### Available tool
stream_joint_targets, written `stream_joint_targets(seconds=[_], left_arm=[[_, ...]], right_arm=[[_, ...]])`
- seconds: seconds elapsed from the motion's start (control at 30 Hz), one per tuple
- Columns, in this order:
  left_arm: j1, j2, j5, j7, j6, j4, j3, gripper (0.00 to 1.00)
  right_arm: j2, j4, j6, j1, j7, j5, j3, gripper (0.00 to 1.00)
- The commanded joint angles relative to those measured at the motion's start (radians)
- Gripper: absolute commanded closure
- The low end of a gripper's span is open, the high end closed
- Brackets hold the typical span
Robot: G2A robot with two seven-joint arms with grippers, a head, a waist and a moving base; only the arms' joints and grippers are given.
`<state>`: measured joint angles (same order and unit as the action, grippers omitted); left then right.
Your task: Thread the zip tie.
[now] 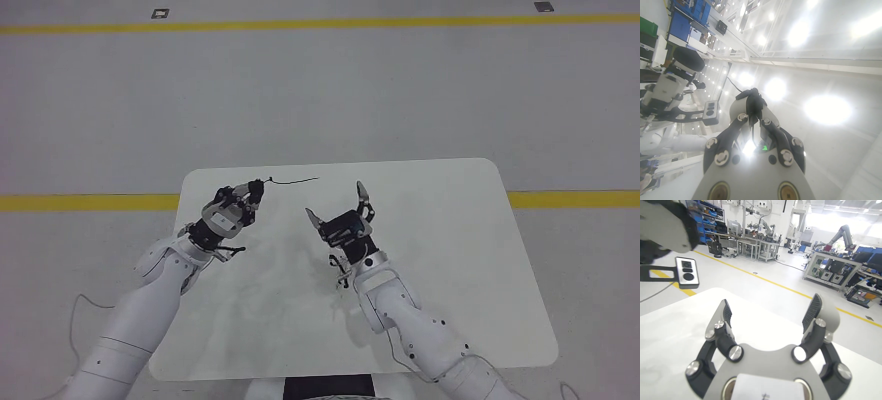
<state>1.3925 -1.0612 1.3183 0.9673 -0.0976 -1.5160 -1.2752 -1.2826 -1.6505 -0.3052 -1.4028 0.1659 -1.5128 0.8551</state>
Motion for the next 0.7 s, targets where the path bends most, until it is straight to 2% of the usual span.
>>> stream_joint_targets(seconds=[0.0, 0.13, 0.23, 0.37, 0.67], left_arm=[[-0.002, 0.001, 0.018, 0.057, -0.016, -0.001, -0.009, 1.00], [-0.005, 0.003, 0.055, 0.167, -0.059, 0.008, -0.029, 1.00], [-0.006, 0.002, 0.078, 0.206, -0.068, 0.020, -0.037, 1.00], [-0.009, -0.001, 0.109, 0.211, -0.081, 0.027, -0.038, 1.00], [-0.009, -0.002, 0.118, 0.208, -0.085, 0.030, -0.038, 1.00]], right_arm=[[0.005, -0.014, 0.006, -0.018, 0.003, 0.033, 0.048, 0.00], [0.012, -0.054, 0.027, -0.055, 0.006, 0.095, 0.117, 0.00], [0.013, -0.076, 0.048, -0.074, 0.014, 0.142, 0.146, 0.00], [0.009, -0.095, 0.060, -0.087, 0.023, 0.188, 0.163, 0.00], [0.009, -0.095, 0.060, -0.087, 0.023, 0.188, 0.163, 0.00]])
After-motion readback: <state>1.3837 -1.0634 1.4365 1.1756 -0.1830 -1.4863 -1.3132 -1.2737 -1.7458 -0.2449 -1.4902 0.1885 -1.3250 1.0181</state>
